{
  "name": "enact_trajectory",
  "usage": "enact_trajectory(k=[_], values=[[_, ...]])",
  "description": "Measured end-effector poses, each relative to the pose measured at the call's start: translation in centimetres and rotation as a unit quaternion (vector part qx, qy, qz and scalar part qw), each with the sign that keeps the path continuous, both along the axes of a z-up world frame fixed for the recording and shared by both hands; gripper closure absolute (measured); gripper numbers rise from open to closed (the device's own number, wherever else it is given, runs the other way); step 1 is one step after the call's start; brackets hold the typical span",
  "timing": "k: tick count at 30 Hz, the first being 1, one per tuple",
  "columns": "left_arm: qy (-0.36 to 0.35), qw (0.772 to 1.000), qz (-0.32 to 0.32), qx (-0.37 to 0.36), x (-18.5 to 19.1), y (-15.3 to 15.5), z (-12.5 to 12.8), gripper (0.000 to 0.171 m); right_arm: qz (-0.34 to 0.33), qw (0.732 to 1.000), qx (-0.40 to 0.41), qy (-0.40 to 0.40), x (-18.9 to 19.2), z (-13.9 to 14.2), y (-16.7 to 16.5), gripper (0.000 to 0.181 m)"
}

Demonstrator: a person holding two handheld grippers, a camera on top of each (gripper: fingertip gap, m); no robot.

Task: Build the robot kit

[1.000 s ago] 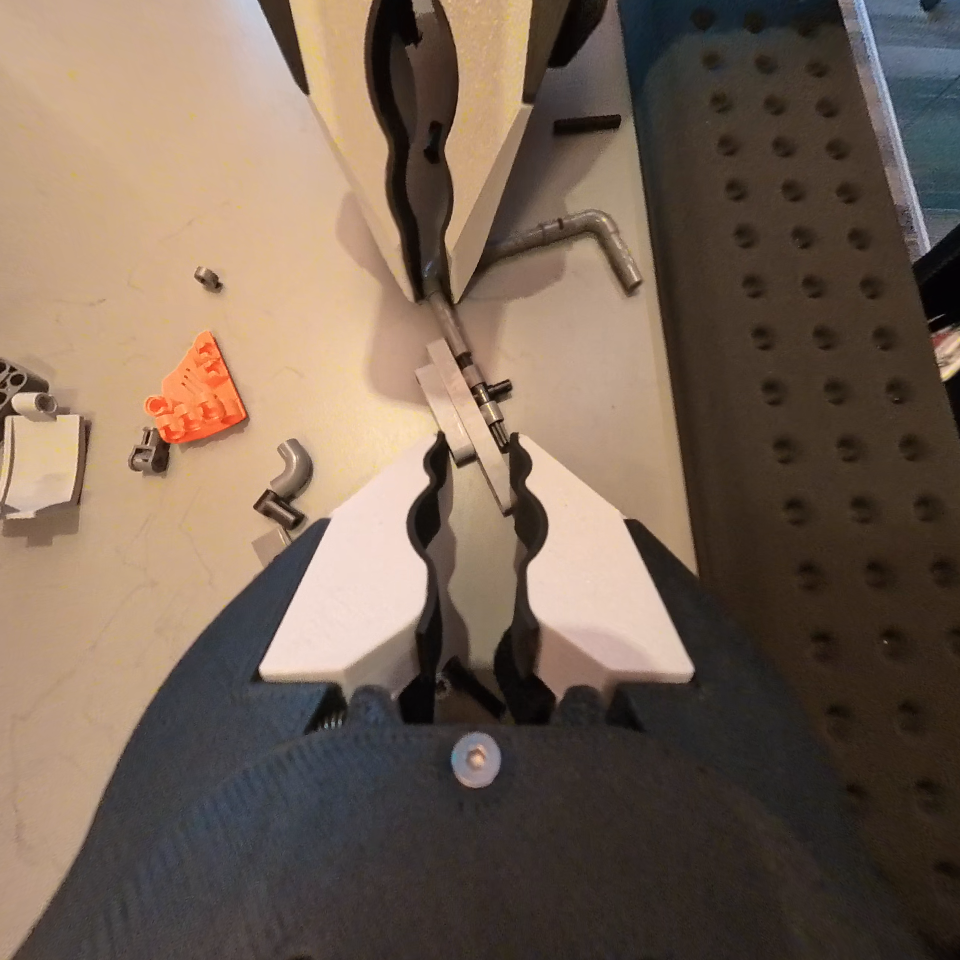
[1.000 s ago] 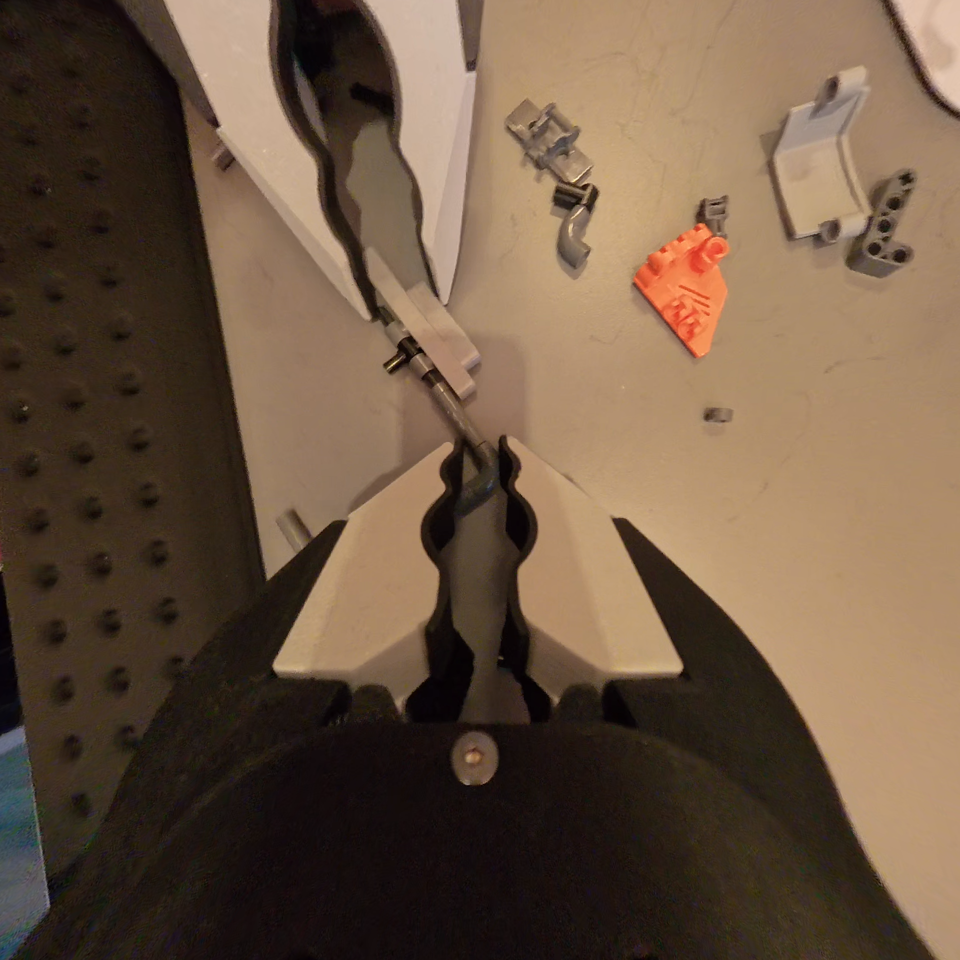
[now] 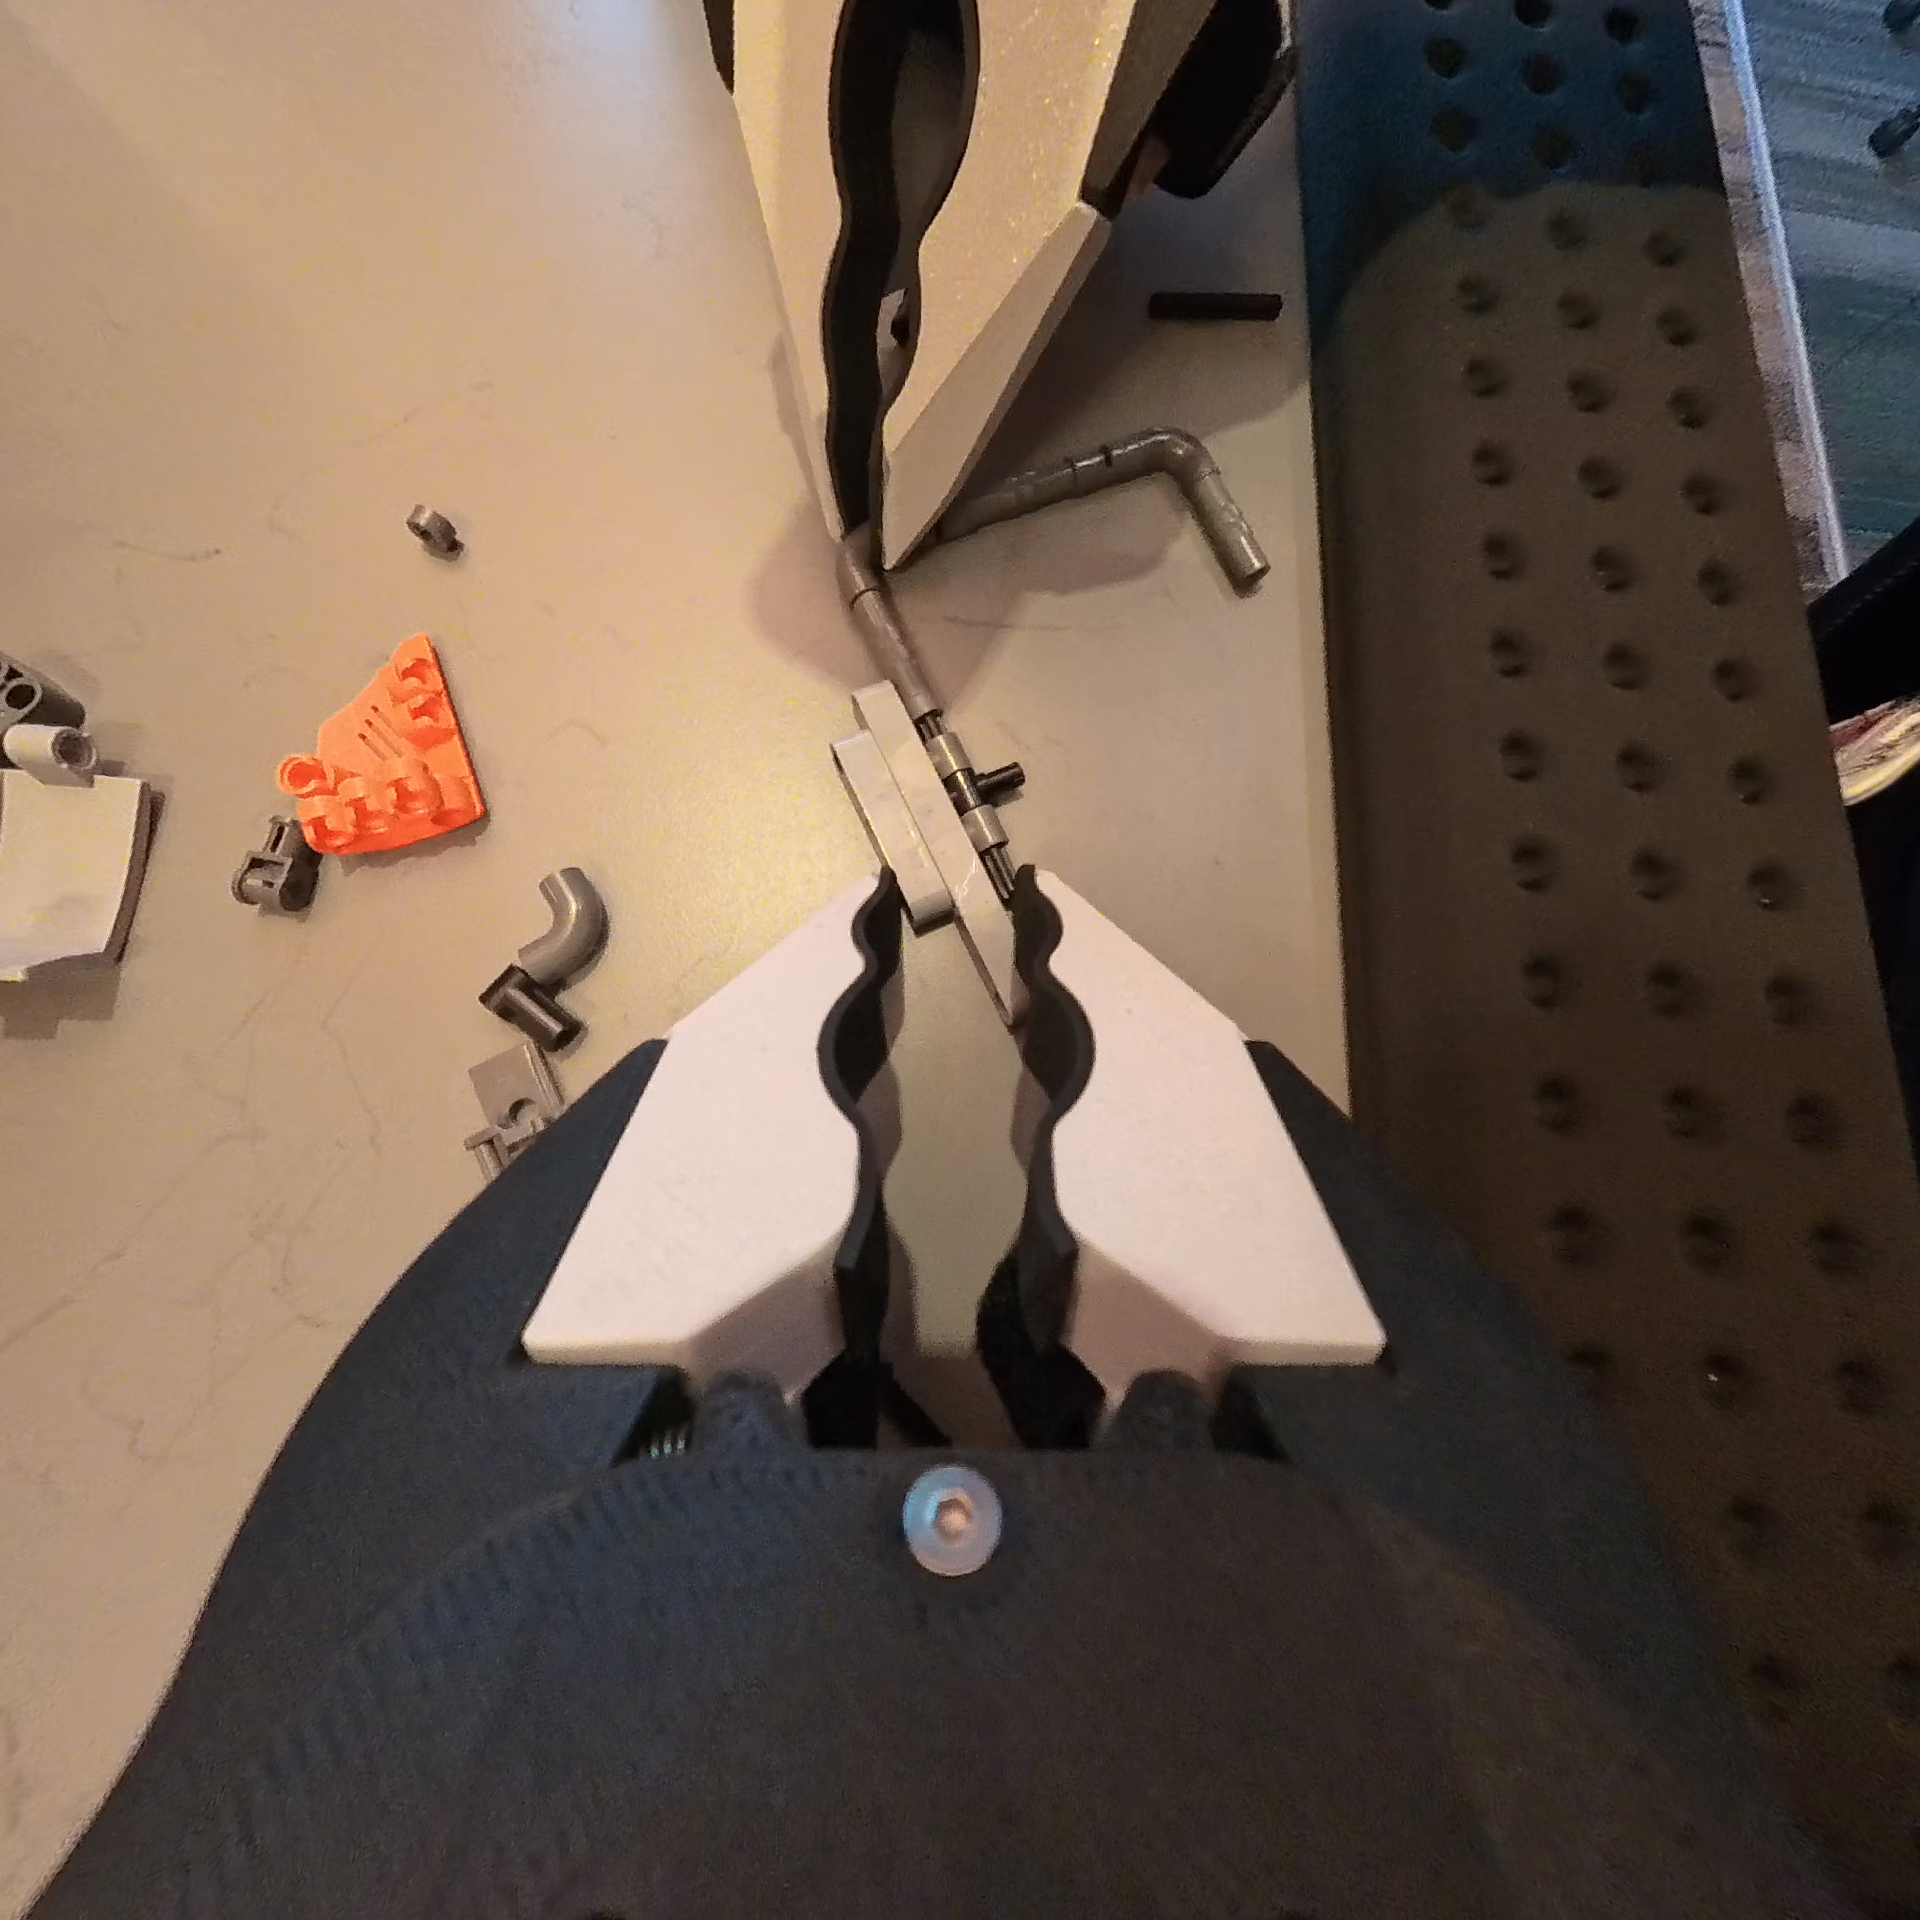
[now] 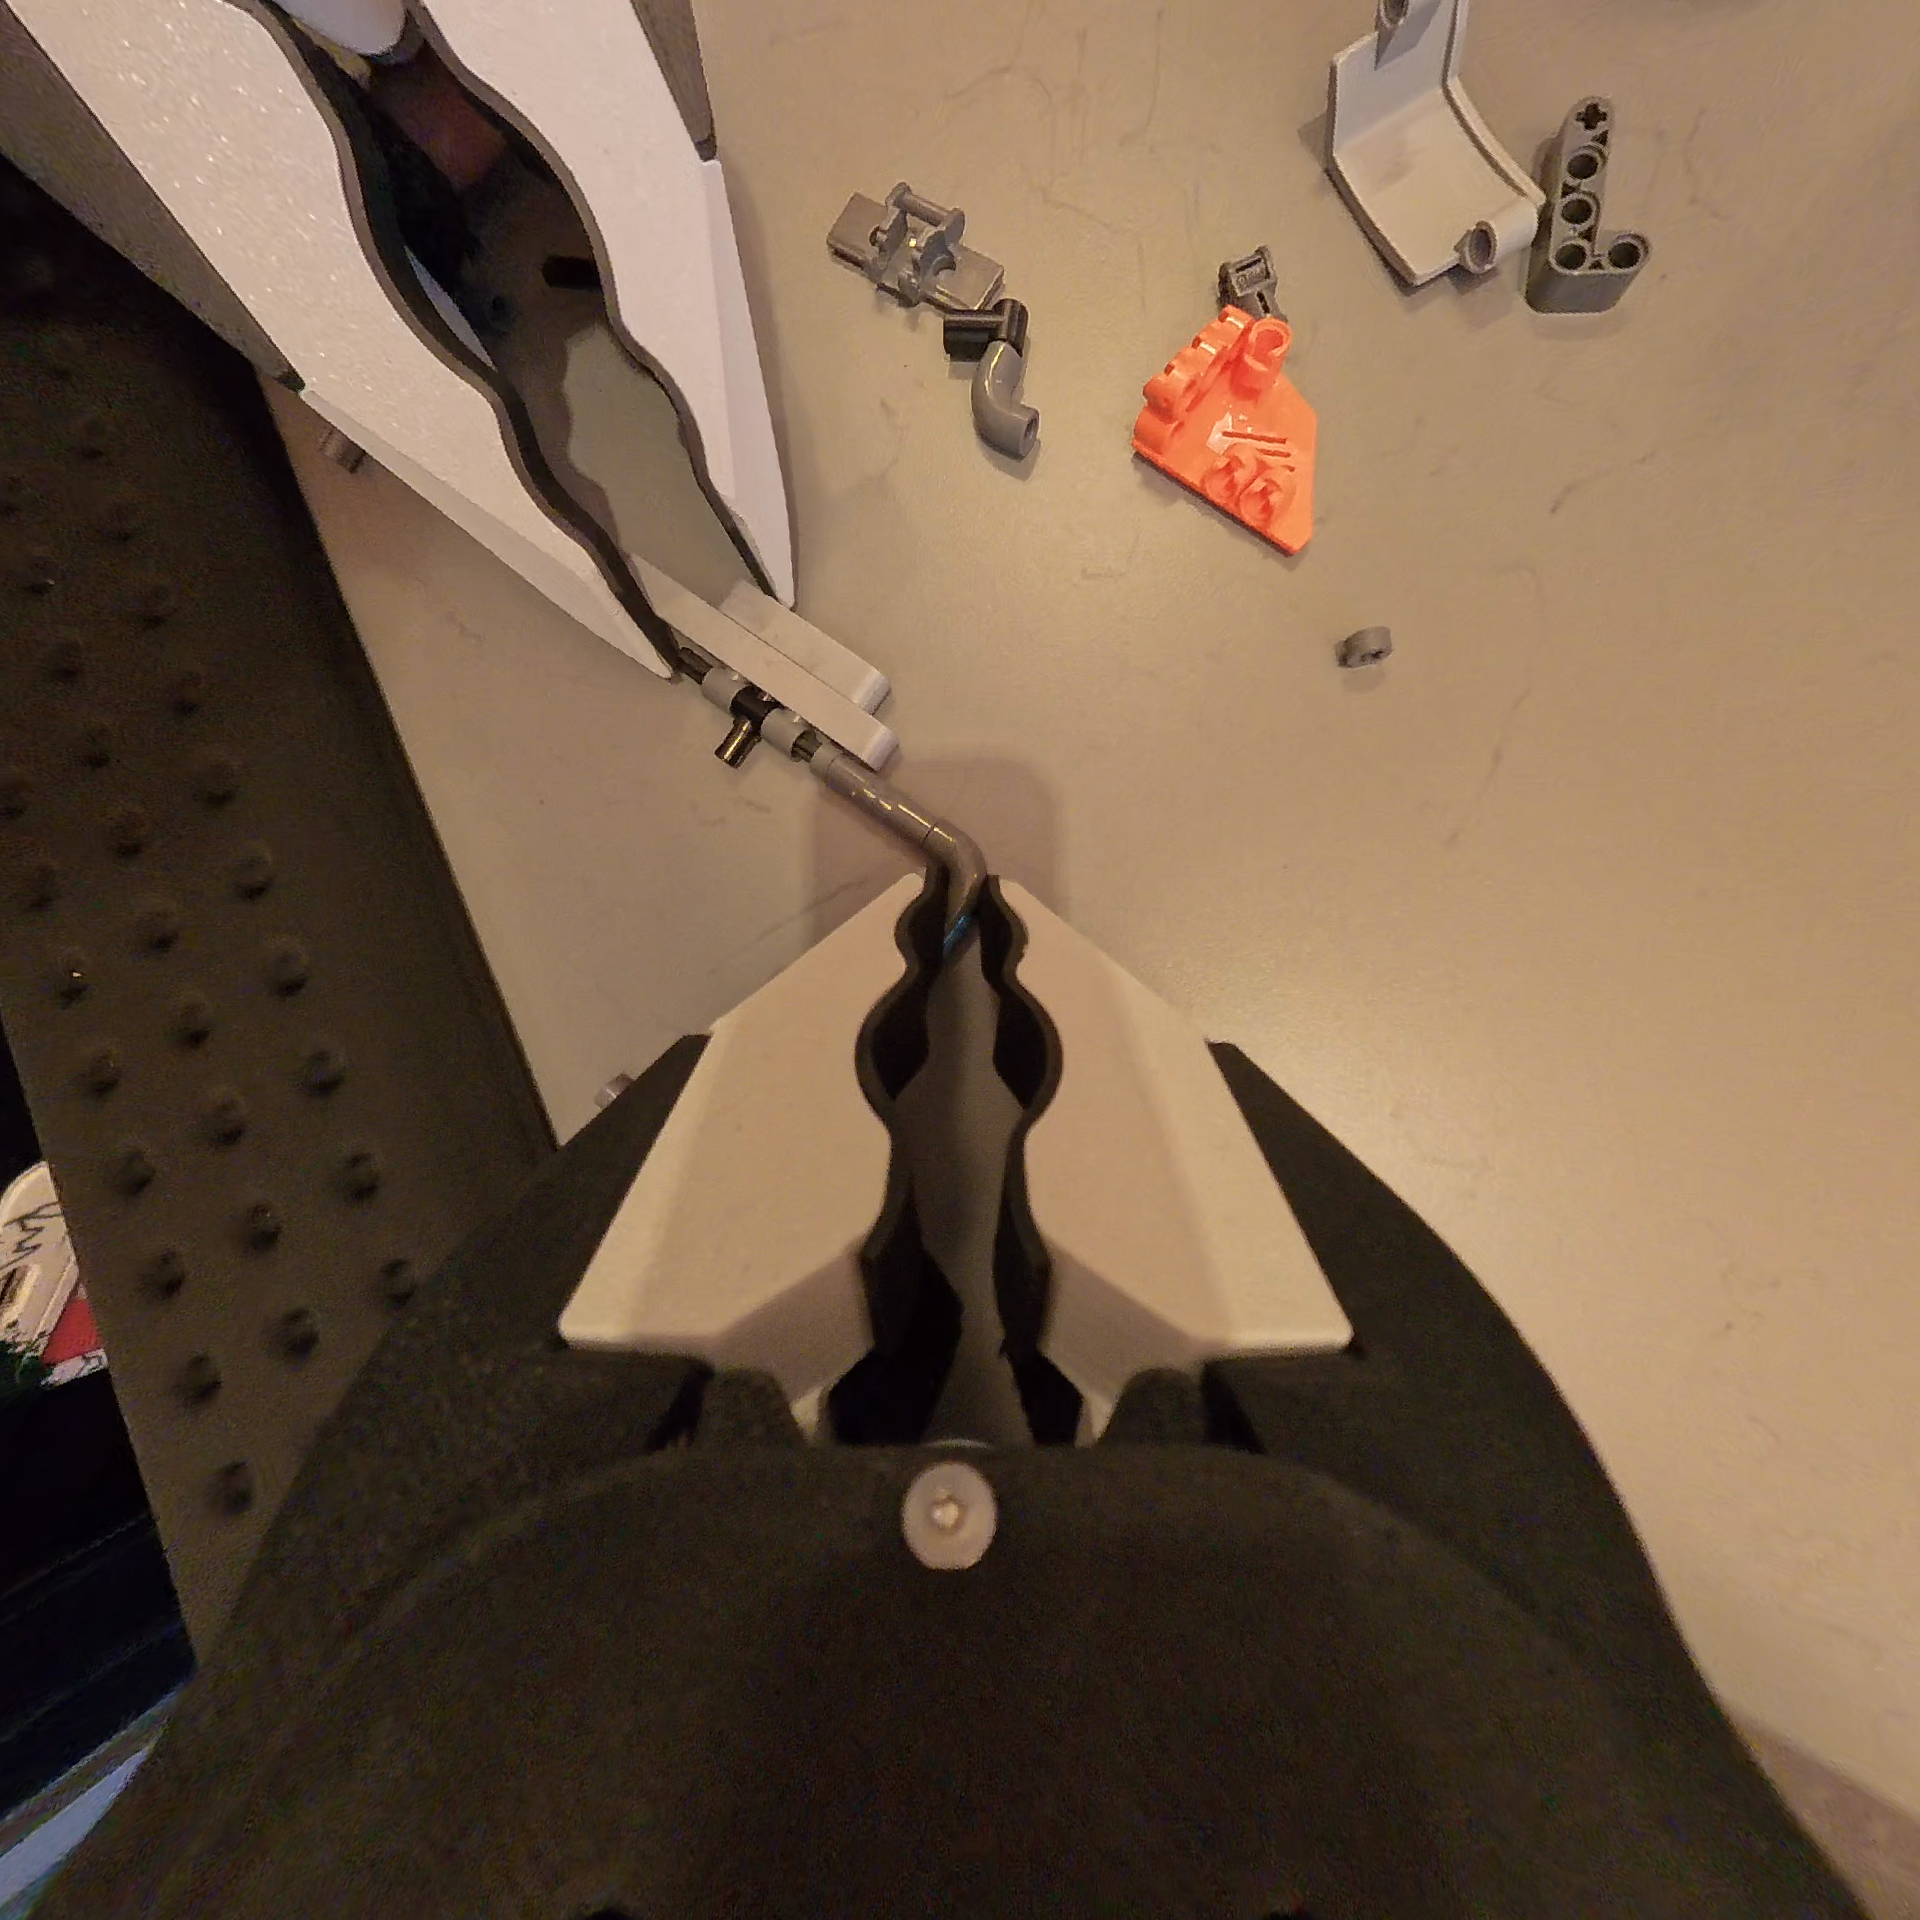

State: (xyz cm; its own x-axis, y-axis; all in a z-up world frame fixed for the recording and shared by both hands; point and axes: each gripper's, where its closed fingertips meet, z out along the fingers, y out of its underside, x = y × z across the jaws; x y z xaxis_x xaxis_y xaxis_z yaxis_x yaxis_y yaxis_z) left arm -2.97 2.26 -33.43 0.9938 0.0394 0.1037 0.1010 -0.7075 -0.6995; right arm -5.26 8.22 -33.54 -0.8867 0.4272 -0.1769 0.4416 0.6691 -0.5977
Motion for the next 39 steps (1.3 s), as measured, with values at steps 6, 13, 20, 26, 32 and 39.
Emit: enact_trajectory(k=[6,13,20,26,32,39], values=[[0.003,1.0,0.022,0.007,-0.7,0.0,0.1,0.153,-0.001,1.0,-0.015,-0.009,0.5,0.1,-0.6,0.177],[0.012,0.999,0.038,0.019,-0.4,0.6,0.7,0.157,-0.051,0.998,-0.032,-0.008,0.5,1.4,0.3,0.164],[0.039,0.997,0.062,0.032,-0.6,0.8,1.8,0.158,-0.082,0.995,-0.051,-0.033,1.7,2.6,1.5,0.155],[0.034,0.992,0.092,0.077,-0.7,1.5,3.8,0.158,-0.098,0.993,-0.058,-0.028,2.3,3.0,1.5,0.15],[0.048,0.989,0.091,0.109,-0.5,1.8,6.6,0.158,-0.117,0.988,-0.09,-0.042,2.6,2.9,0.1,0.156],[0.033,0.984,0.05,0.166,0.0,2.4,9.6,0.158,-0.147,0.977,-0.148,-0.039,2.5,4.8,-0.4,0.177]])
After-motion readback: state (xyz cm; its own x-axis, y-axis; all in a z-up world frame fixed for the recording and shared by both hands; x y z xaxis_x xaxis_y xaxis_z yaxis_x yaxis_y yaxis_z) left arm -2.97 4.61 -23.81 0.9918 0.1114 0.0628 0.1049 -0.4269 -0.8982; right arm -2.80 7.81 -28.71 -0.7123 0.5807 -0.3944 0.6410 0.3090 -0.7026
